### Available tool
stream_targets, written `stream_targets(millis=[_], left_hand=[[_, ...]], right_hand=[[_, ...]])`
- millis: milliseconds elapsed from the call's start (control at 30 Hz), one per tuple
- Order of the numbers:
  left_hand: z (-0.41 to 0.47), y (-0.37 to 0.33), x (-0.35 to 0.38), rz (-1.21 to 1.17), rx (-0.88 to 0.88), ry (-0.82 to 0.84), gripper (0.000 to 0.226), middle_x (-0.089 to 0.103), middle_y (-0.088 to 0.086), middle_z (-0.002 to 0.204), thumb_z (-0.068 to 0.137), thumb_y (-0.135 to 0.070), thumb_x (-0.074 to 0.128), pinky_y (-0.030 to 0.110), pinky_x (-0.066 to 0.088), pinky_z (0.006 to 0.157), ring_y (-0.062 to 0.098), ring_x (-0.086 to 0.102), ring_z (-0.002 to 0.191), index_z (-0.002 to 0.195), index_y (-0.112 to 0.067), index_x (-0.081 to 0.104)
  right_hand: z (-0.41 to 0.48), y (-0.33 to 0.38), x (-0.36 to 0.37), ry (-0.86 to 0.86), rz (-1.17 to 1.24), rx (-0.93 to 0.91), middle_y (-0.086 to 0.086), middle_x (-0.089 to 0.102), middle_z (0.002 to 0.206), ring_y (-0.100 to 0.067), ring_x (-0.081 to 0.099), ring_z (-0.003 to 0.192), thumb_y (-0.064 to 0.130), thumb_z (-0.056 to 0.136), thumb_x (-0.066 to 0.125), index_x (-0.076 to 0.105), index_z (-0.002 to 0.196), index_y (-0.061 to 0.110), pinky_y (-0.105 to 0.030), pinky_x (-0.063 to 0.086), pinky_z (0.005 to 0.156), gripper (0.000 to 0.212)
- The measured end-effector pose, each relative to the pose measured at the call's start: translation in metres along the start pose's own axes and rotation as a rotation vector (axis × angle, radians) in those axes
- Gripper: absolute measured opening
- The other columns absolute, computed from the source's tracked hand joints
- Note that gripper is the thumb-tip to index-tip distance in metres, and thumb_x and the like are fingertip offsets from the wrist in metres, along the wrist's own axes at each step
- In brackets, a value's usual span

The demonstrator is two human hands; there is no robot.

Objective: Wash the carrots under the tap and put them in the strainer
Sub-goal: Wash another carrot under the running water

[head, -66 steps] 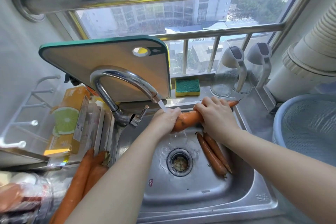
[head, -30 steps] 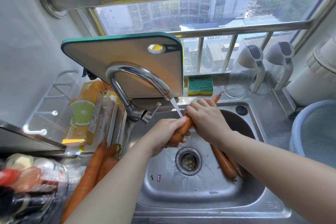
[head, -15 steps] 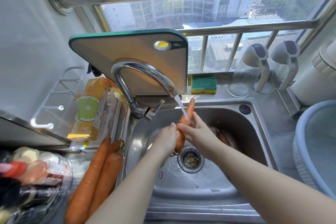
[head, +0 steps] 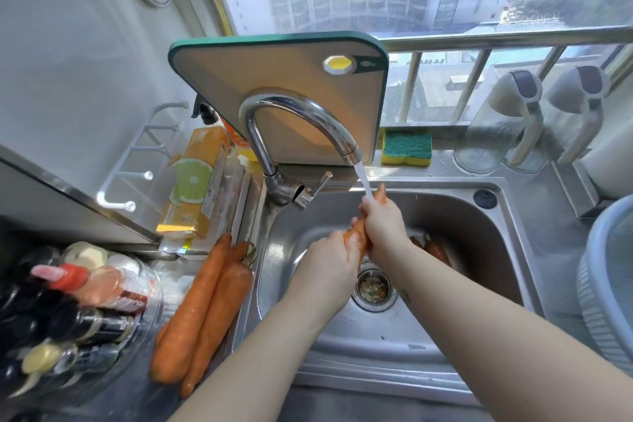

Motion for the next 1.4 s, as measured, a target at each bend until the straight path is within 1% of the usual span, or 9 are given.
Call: stream_targets(millis=[233, 367, 567, 733, 900, 1100, 1167, 1233, 1400], left_hand=[[-0.013, 0.007, -0.011, 0.119, 0.046, 0.077, 0.041, 0.064, 0.013, 0.101, 0.102, -0.036, 0.024, 0.030, 0.035, 0.070, 0.027, 0.057, 0.089, 0.110, -0.010, 0.055], [-0.018, 0.011, -0.020, 0.025, 0.000, 0.126, 0.038, 0.063, 0.010, 0.095, 0.102, -0.035, 0.026, 0.032, 0.043, 0.070, 0.024, 0.058, 0.084, 0.105, -0.012, 0.056], [-0.022, 0.031, -0.025, -0.910, -0.441, 0.291, 0.036, 0.069, 0.010, 0.078, 0.103, -0.032, 0.034, 0.023, 0.044, 0.044, 0.016, 0.063, 0.058, 0.102, -0.005, 0.058], [-0.012, 0.033, -0.016, -1.425, -0.709, 0.389, 0.045, 0.067, 0.010, 0.072, 0.089, -0.045, 0.056, 0.019, 0.043, 0.036, 0.015, 0.059, 0.055, 0.103, -0.002, 0.060], [0.009, 0.028, -0.012, -1.728, -0.746, 0.396, 0.037, 0.065, 0.019, 0.073, 0.080, -0.024, 0.062, 0.021, 0.051, 0.042, 0.024, 0.065, 0.060, 0.106, 0.002, 0.055], [0.036, 0.023, -0.001, -1.476, -0.729, 0.294, 0.026, 0.062, 0.027, 0.104, 0.090, -0.021, 0.062, 0.038, 0.060, 0.063, 0.034, 0.067, 0.085, 0.109, -0.004, 0.053], [0.046, 0.014, 0.001, -1.164, -0.611, 0.239, 0.013, 0.061, 0.018, 0.111, 0.094, -0.029, 0.057, 0.037, 0.059, 0.072, 0.029, 0.064, 0.093, 0.099, -0.018, 0.062], [0.058, 0.006, 0.001, -0.858, -0.421, 0.160, 0.023, 0.064, 0.010, 0.112, 0.098, -0.034, 0.045, 0.037, 0.053, 0.082, 0.026, 0.063, 0.097, 0.090, -0.028, 0.066], [0.076, -0.019, -0.002, -0.658, -0.235, 0.074, 0.032, 0.065, 0.003, 0.109, 0.099, -0.031, 0.038, 0.029, 0.045, 0.082, 0.020, 0.059, 0.095, 0.110, -0.022, 0.067]], right_hand=[[0.003, 0.001, 0.002, -0.020, 0.058, 0.156, -0.001, 0.041, 0.061, -0.012, 0.039, 0.050, 0.038, 0.100, 0.041, 0.047, 0.074, 0.012, -0.024, 0.040, 0.041, 0.037], [0.002, 0.002, 0.002, 0.079, 0.081, 0.169, -0.001, 0.040, 0.059, -0.013, 0.039, 0.049, 0.034, 0.102, 0.038, 0.044, 0.073, 0.012, -0.024, 0.039, 0.042, 0.037], [-0.001, 0.006, 0.007, 0.142, 0.068, -0.030, 0.000, 0.042, 0.065, -0.009, 0.041, 0.050, 0.000, 0.097, 0.037, 0.049, 0.082, 0.012, -0.018, 0.037, 0.049, 0.022], [-0.009, 0.013, 0.007, 0.205, 0.480, 0.127, -0.009, 0.056, 0.076, -0.022, 0.063, 0.069, 0.021, 0.102, 0.040, 0.051, 0.103, 0.003, -0.028, 0.049, 0.063, 0.021], [-0.018, 0.021, -0.015, 0.392, 0.316, 0.196, -0.015, 0.062, 0.109, -0.027, 0.063, 0.095, 0.013, 0.098, 0.043, 0.049, 0.112, 0.003, -0.039, 0.051, 0.081, 0.019], [-0.008, 0.036, -0.046, 0.293, 0.076, 0.040, -0.020, 0.065, 0.106, -0.030, 0.067, 0.099, 0.007, 0.094, 0.056, 0.050, 0.104, 0.003, -0.041, 0.054, 0.086, 0.013], [-0.006, 0.040, -0.052, 0.200, 0.083, 0.012, -0.020, 0.066, 0.106, -0.031, 0.067, 0.100, 0.010, 0.093, 0.058, 0.051, 0.099, 0.006, -0.042, 0.055, 0.087, 0.010], [-0.003, 0.045, -0.057, 0.120, 0.125, -0.006, -0.020, 0.065, 0.106, -0.031, 0.067, 0.100, 0.011, 0.092, 0.060, 0.051, 0.097, 0.007, -0.043, 0.054, 0.090, 0.011], [0.003, 0.063, -0.067, -0.021, 0.192, -0.127, -0.018, 0.065, 0.103, -0.028, 0.067, 0.093, 0.013, 0.091, 0.062, 0.052, 0.117, -0.001, -0.038, 0.056, 0.078, 0.031]])
Point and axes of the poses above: each hand's wrist, its own z-axis towards the middle knuckle, its own x-axis out of the palm, y = z × x, the point moved 1 cm from there along z, towards the middle knuckle
